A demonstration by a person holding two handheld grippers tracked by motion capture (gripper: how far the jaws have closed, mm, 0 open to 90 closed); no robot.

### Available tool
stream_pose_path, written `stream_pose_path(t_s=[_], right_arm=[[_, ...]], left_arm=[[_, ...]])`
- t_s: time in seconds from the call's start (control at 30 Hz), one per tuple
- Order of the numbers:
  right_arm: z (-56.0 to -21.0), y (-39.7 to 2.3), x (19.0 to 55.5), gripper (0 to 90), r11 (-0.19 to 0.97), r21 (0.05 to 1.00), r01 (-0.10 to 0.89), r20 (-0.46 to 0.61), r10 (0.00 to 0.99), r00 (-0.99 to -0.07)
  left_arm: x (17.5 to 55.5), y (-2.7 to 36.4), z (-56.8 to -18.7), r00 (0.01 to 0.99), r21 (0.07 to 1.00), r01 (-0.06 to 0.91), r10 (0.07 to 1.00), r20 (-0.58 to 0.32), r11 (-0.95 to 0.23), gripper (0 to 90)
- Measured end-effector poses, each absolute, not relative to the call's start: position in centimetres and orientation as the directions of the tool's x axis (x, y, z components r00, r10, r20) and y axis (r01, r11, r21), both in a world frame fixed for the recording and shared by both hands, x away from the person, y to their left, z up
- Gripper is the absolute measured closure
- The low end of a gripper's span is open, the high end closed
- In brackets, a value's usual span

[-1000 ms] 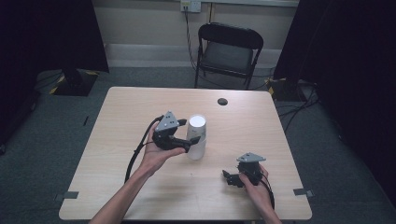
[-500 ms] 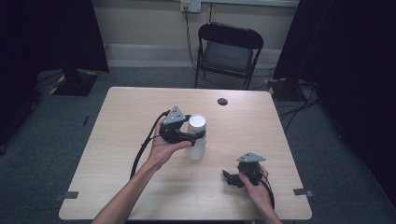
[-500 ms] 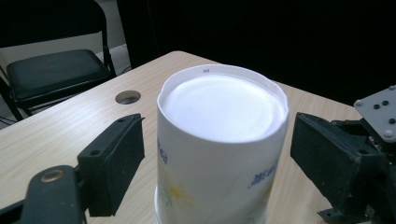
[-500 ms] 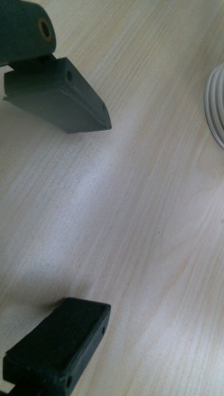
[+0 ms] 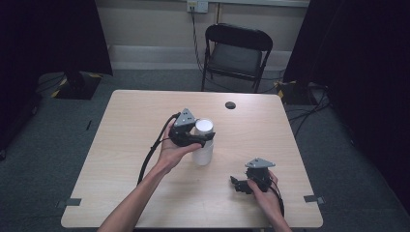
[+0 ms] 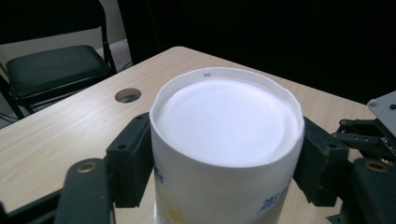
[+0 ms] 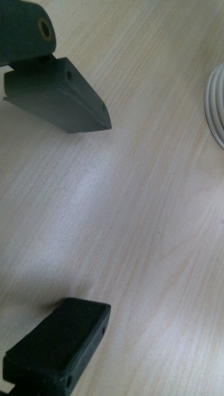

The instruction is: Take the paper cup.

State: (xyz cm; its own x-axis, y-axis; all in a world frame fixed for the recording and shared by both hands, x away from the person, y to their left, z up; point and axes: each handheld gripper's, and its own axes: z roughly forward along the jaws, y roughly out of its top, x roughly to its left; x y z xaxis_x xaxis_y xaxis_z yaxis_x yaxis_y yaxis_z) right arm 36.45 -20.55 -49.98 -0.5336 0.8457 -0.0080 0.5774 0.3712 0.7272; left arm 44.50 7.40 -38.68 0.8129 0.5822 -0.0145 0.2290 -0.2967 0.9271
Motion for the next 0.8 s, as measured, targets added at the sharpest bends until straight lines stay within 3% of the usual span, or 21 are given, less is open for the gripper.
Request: stream_pose_path(t_s=[0.43,0.8], right_arm=[[-50.0,-20.6,36.5,10.1,0.371,0.727,0.577,-0.008,0.846,-0.534],[-50.0,-20.5,36.5,10.1,0.371,0.727,0.577,-0.008,0.846,-0.534]], left_arm=[[44.4,7.3,-38.3,0.799,0.930,0.245,0.600,-0.033,-0.274,32.4],[44.0,7.4,-36.7,0.804,0.940,0.204,0.595,-0.001,-0.274,33.1]])
